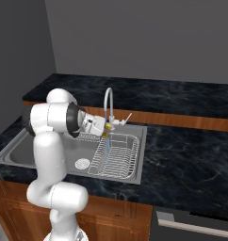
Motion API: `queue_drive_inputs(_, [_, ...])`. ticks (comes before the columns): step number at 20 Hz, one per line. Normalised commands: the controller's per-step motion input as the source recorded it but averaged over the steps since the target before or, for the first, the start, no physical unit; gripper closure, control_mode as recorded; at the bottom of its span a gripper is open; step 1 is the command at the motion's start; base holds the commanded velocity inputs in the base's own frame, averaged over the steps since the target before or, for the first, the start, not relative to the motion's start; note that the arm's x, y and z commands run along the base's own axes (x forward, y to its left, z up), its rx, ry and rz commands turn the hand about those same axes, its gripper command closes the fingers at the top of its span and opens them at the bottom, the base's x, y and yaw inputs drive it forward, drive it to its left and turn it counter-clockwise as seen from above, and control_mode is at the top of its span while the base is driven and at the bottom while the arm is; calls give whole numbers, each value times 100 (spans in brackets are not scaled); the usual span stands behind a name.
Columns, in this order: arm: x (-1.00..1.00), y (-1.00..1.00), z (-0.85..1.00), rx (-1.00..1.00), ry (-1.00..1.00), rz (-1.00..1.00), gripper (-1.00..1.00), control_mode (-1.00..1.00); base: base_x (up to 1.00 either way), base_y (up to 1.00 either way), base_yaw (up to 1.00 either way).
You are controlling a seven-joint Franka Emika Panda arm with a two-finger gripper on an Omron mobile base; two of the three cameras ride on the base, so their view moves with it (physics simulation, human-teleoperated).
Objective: Soak the sponge with water for a few seconds and then drop it inside the sink.
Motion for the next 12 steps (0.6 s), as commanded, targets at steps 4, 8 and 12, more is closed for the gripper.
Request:
queue_drive_inputs(4, [23,0,-19,0,0,0,100,-100,0,0,0])
queue_drive_inputs(8, [20,0,-12,0,0,0,100,-100,0,0,0])
queue_drive_inputs(12, [-4,0,0,0,0,-1,100,-100,0,0,0])
